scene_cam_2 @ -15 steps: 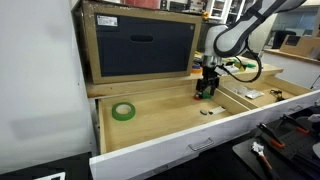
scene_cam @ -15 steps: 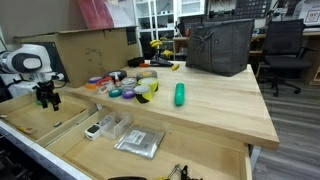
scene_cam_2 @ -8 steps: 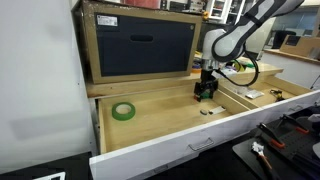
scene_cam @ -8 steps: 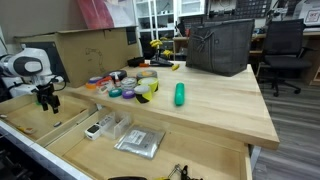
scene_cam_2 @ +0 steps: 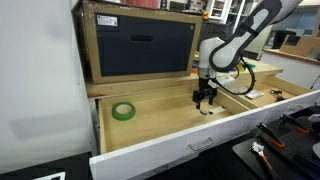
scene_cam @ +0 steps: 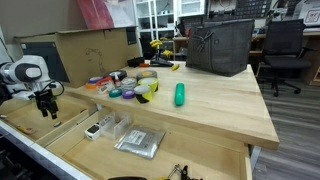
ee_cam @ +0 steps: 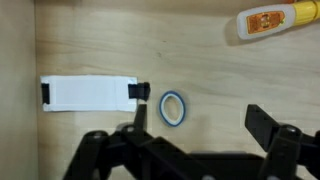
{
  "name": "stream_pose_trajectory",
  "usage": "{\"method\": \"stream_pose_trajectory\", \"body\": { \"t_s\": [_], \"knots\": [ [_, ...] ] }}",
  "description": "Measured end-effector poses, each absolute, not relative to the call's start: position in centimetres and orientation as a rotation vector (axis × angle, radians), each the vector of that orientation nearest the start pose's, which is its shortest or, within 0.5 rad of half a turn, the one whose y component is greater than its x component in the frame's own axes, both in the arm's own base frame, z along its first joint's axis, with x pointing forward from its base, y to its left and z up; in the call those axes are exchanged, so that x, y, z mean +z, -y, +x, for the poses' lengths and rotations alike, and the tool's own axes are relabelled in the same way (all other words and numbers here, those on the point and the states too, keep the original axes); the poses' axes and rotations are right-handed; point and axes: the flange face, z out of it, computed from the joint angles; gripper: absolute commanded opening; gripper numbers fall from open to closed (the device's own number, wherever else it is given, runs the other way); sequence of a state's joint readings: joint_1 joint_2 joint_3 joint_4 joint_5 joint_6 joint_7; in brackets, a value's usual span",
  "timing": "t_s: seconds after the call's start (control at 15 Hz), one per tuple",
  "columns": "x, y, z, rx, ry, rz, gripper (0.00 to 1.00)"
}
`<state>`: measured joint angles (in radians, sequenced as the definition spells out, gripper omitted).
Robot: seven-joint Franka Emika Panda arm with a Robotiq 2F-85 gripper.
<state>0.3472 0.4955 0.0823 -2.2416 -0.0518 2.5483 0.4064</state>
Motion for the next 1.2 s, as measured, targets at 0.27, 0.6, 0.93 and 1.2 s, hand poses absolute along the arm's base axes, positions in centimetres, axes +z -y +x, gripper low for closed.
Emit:
{"method": "stream_pose_trajectory", "body": {
  "t_s": [0.27, 0.6, 0.93, 1.2],
  "knots": [
    [12.2, -22.5, 46.6, 0.284, 0.114, -3.217, 1.0],
    [10.9, -22.6, 46.5, 0.3, 0.145, -3.232, 1.0],
    [10.6, -22.8, 47.0, 0.251, 0.191, -3.243, 1.0],
    [10.5, -23.0, 47.4, 0.181, 0.233, -3.241, 1.0]
  ]
}}
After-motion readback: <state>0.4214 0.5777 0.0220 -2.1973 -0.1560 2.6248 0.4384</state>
